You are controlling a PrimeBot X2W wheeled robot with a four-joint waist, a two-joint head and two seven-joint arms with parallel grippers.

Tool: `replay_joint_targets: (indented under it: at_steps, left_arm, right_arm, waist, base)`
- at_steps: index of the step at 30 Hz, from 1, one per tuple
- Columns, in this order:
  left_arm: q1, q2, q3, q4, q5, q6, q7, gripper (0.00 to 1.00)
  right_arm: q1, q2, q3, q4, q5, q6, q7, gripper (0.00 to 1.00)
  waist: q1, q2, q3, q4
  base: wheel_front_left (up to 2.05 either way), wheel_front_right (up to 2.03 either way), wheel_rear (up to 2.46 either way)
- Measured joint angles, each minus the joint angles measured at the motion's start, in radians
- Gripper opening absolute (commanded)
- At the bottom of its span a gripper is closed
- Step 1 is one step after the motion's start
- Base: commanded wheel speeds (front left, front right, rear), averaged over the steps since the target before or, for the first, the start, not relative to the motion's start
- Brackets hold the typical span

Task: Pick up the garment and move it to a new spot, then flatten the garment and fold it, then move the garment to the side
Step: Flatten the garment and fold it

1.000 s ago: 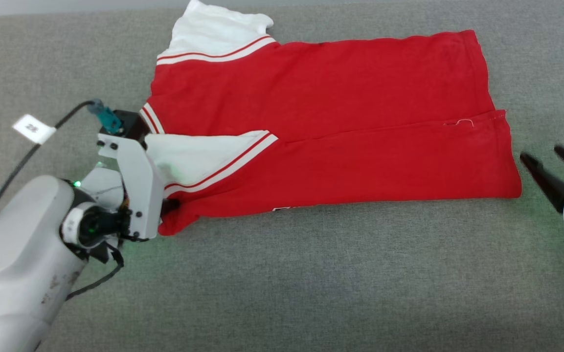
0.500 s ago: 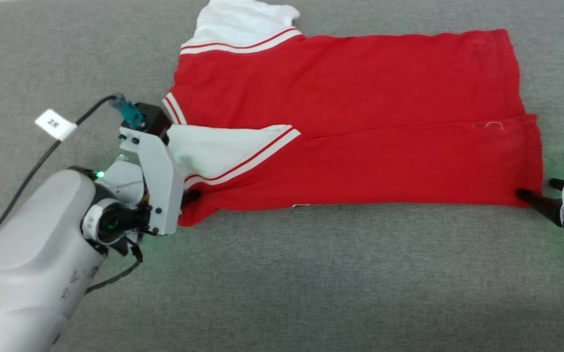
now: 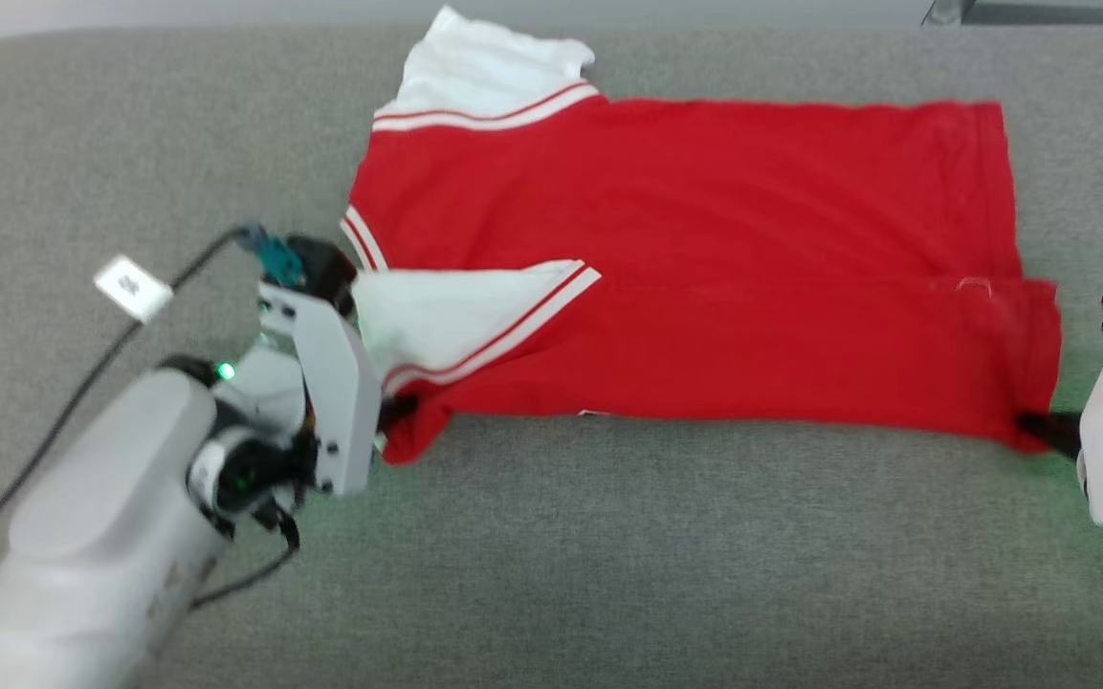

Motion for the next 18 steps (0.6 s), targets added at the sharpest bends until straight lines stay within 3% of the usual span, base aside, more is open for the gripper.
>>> replay_joint_targets:
  at_steps: [7, 16, 17, 18]
  left_arm:
    - [0.137, 0.058, -0.015, -0.129, 0.0, 0.007, -0.039, 0.0]
    - [0.313, 0.163, -0.002, -0.386, -0.006, 0.107, -0.063, 0.0]
    - [0.327, 0.169, 0.002, -0.409, -0.006, 0.117, -0.07, 0.06]
    - [0.339, 0.172, 0.008, -0.426, -0.006, 0.128, -0.083, 0.3]
  right_arm:
    - [0.129, -0.06, -0.01, -0.094, 0.04, 0.0, 0.001, 0.0]
    - [0.3, -0.118, -0.099, -0.22, 0.057, 0.0, 0.016, 0.0]
    - [0.313, -0.116, -0.114, -0.229, 0.056, 0.0, 0.015, 0.03]
    - [0.326, -0.114, -0.131, -0.238, 0.053, 0.0, 0.011, 0.32]
  waist:
    - [0.0, 0.0, -0.062, -0.008]
    - [0.0, 0.0, -0.101, -0.001]
    - [0.0, 0.0, -0.101, 0.001]
    - [0.0001, 0.0, -0.102, 0.003]
  base:
    - [0.0, 0.0, 0.0]
    - [0.0, 0.0, 0.0]
    - [0.0, 0.0, 0.0]
    - [0.0, 0.0, 0.0]
